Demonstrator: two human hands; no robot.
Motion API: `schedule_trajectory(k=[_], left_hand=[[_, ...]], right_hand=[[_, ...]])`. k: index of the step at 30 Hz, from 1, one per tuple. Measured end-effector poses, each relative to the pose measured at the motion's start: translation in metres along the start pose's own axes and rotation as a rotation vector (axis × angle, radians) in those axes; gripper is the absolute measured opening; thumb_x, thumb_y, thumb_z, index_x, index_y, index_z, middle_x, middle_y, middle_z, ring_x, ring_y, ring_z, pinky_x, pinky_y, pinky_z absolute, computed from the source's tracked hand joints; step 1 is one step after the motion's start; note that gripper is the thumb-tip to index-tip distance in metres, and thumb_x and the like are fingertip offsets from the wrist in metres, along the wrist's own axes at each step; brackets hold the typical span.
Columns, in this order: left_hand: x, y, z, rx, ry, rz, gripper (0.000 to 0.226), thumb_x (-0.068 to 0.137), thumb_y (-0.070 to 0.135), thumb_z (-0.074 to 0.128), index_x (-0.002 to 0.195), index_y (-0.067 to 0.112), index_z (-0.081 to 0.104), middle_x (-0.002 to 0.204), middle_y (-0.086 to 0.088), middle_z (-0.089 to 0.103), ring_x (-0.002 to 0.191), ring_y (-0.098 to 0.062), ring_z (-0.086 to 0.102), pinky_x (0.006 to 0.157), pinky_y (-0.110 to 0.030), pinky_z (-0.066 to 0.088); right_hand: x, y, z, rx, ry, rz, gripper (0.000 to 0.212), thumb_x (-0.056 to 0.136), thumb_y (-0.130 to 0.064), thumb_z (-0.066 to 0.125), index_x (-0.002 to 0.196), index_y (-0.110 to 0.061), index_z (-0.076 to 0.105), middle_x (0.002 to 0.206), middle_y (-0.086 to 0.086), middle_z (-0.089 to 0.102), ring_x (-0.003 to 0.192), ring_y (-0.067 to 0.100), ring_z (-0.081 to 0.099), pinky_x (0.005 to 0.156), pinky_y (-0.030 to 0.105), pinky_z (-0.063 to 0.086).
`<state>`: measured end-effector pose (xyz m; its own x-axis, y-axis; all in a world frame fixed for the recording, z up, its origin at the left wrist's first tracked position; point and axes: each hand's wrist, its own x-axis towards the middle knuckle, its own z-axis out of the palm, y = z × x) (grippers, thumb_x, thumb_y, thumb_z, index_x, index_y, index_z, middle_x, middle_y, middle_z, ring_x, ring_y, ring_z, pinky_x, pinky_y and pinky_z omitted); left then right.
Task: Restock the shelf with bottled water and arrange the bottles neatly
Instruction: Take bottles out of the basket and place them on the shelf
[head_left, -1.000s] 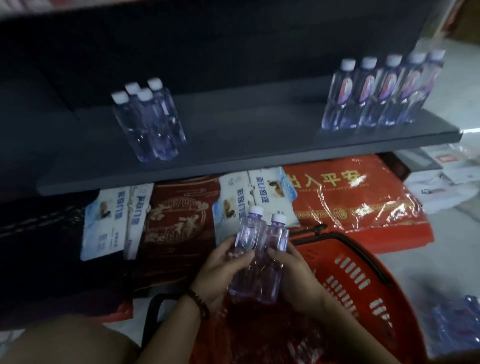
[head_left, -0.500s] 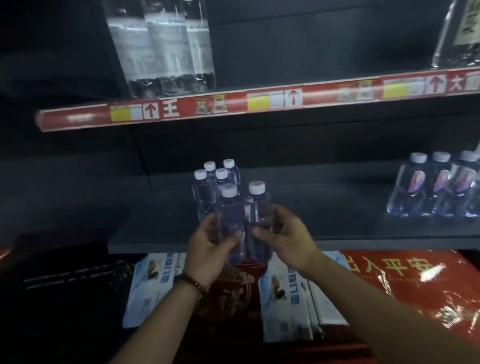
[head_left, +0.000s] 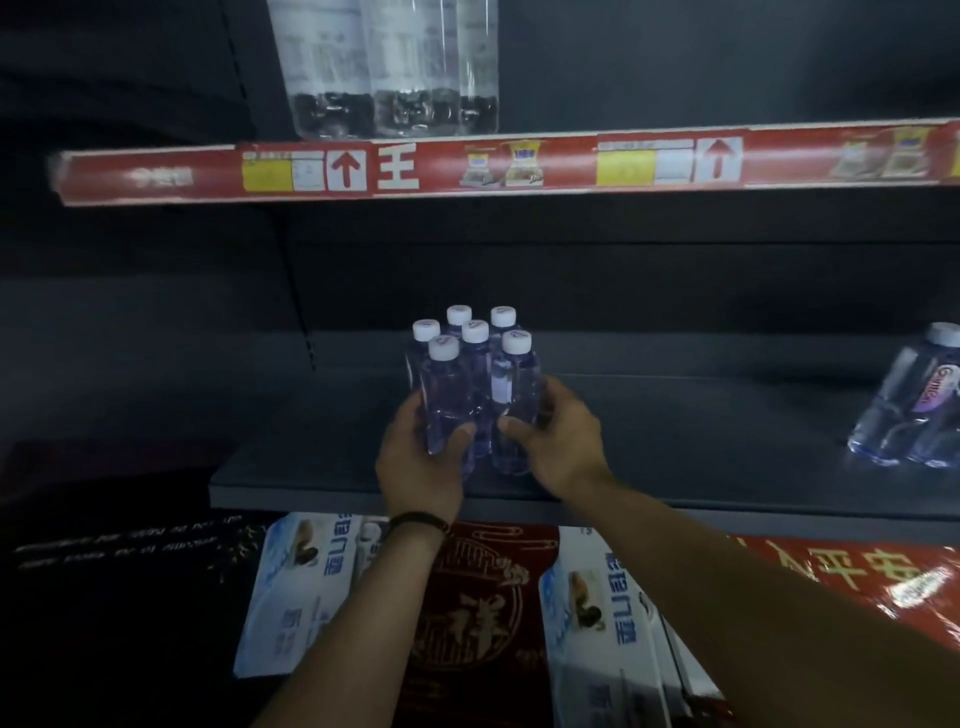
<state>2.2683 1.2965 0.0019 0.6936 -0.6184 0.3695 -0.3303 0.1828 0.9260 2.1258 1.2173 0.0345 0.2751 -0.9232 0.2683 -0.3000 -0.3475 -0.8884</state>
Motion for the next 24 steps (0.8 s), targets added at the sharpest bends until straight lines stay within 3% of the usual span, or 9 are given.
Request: schedule_trajectory(k=[5,8,10,13,15,17,20,22,24], left_hand=[[0.012,-0.015,0.005,0.085,0.047,-0.017,0.059,0.081,0.025,0.089,0.131,0.04,0.061,0.118,0.007,0.068,0.105,-0.009,0.068,0.097,-0.04,0.06],[0.011,-0.021,0.006,0.12,0.03,-0.031,0.057,0.081,0.02,0.09,0.128,0.034,0.06,0.119,0.005,0.065,0.106,-0.012,0.066,0.098,-0.042,0.059],[0.007,-0.025,0.002,0.167,-0.006,-0.02,0.062,0.08,0.02,0.089,0.133,0.03,0.058,0.123,0.003,0.062,0.112,-0.015,0.063,0.101,-0.044,0.057],[-0.007,-0.017,-0.007,0.302,0.004,0.023,0.072,0.078,0.025,0.09,0.138,0.024,0.05,0.133,-0.002,0.053,0.122,-0.019,0.05,0.106,-0.04,0.048],[-0.023,0.003,-0.013,0.375,0.054,0.103,0.06,0.08,0.027,0.088,0.126,0.025,0.049,0.128,-0.003,0.051,0.119,-0.023,0.05,0.105,-0.045,0.049],[-0.045,0.027,-0.015,0.384,0.02,0.215,0.041,0.086,0.021,0.082,0.111,0.025,0.049,0.116,-0.001,0.056,0.105,-0.021,0.058,0.094,-0.045,0.055],[-0.091,0.066,-0.005,0.371,-0.339,0.295,0.022,0.089,0.017,0.077,0.095,0.024,0.057,0.088,0.006,0.065,0.077,-0.005,0.062,0.074,-0.026,0.054],[-0.13,0.083,0.011,0.392,-0.78,0.286,0.015,0.091,0.021,0.077,0.09,0.023,0.062,0.083,0.004,0.069,0.074,-0.008,0.066,0.071,-0.025,0.053],[-0.173,0.079,0.033,0.481,-1.28,0.117,0.011,0.095,0.029,0.075,0.095,0.021,0.068,0.087,0.001,0.075,0.076,-0.012,0.073,0.071,-0.03,0.059]], right_hand=[[0.003,0.002,0.016,-0.152,0.0,0.031,0.062,0.082,-0.017,0.091,0.134,-0.026,0.059,0.121,0.002,0.069,0.111,0.019,0.067,0.098,0.036,0.058],[0.001,0.003,0.017,-0.226,-0.054,0.096,0.05,0.085,-0.013,0.088,0.127,-0.015,0.061,0.115,0.001,0.067,0.109,0.02,0.066,0.088,0.028,0.053],[-0.004,0.006,0.009,-0.197,-0.105,0.13,0.059,0.084,-0.018,0.089,0.133,-0.016,0.056,0.116,-0.001,0.064,0.111,0.02,0.065,0.086,0.025,0.051],[-0.021,0.006,-0.014,-0.229,-0.109,0.106,0.079,0.083,-0.036,0.09,0.147,-0.016,0.047,0.134,0.005,0.062,0.124,0.023,0.06,0.1,0.034,0.053],[-0.043,0.008,-0.039,-0.22,-0.072,0.074,0.069,0.087,-0.037,0.086,0.143,-0.019,0.052,0.127,0.002,0.066,0.117,0.019,0.063,0.099,0.031,0.054],[-0.074,0.016,-0.071,-0.203,-0.046,0.018,0.038,0.093,-0.03,0.08,0.126,-0.022,0.063,0.105,-0.001,0.072,0.097,0.014,0.068,0.086,0.024,0.054],[-0.132,0.045,-0.122,-0.159,-0.163,0.026,0.003,0.099,-0.018,0.069,0.098,-0.021,0.069,0.079,0.007,0.073,0.068,0.015,0.073,0.063,0.03,0.058],[-0.174,0.077,-0.147,-0.167,-0.296,0.109,0.013,0.098,-0.015,0.07,0.086,-0.018,0.071,0.073,0.008,0.072,0.058,0.007,0.069,0.056,0.026,0.055],[-0.213,0.122,-0.166,-0.214,-0.356,0.216,0.018,0.095,-0.025,0.075,0.078,-0.018,0.071,0.067,-0.001,0.069,0.06,0.003,0.063,0.059,0.026,0.05]])
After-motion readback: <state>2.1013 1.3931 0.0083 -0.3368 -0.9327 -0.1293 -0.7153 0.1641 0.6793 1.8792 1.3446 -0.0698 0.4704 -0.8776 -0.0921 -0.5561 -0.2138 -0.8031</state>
